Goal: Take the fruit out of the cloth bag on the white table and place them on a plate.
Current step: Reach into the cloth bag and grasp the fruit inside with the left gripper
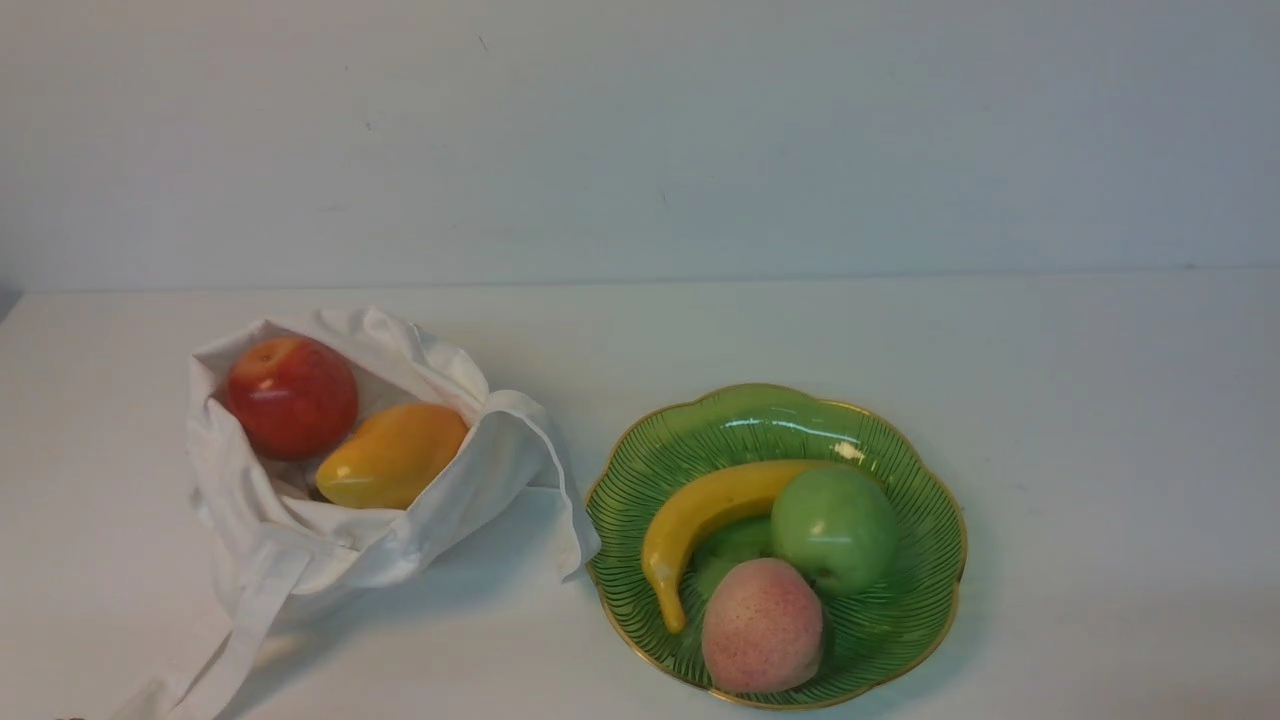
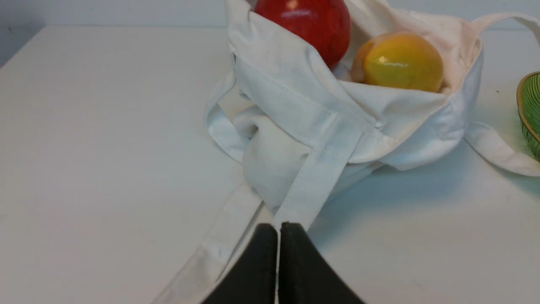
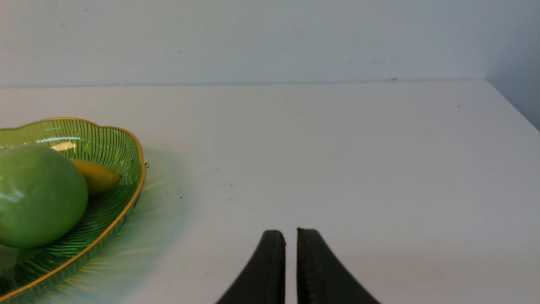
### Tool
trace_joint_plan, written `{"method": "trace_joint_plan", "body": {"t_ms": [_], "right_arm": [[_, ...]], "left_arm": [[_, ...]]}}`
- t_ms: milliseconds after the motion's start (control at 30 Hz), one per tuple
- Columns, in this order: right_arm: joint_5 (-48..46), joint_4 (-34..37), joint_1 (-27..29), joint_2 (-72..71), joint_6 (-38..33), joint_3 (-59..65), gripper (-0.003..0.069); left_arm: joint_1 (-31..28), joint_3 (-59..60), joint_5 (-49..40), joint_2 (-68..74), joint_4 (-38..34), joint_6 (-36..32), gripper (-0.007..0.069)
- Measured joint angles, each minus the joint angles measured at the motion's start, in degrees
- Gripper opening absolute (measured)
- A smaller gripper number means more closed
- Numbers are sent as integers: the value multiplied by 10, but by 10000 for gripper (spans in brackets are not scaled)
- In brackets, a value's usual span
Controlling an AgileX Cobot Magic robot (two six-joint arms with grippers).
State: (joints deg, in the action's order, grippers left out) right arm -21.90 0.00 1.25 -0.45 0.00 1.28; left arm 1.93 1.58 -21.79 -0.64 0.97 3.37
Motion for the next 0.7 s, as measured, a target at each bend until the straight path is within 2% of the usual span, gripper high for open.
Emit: {"method": "trace_joint_plan", "body": {"t_ms": [333,400,600,700], "right_arm": [[0,0,0,0,0,0,36],[0,0,0,0,0,0,36],[0,3,0,0,0,0,36],[0,3,0,0,0,0,36]], "left_arm": [[0,1,8,0,13,-1,-8],[0,1,29,0,-1,19,-8],[0,1,100,0,-122,127,-8],[0,1,116,0,-148,140,-8]]}}
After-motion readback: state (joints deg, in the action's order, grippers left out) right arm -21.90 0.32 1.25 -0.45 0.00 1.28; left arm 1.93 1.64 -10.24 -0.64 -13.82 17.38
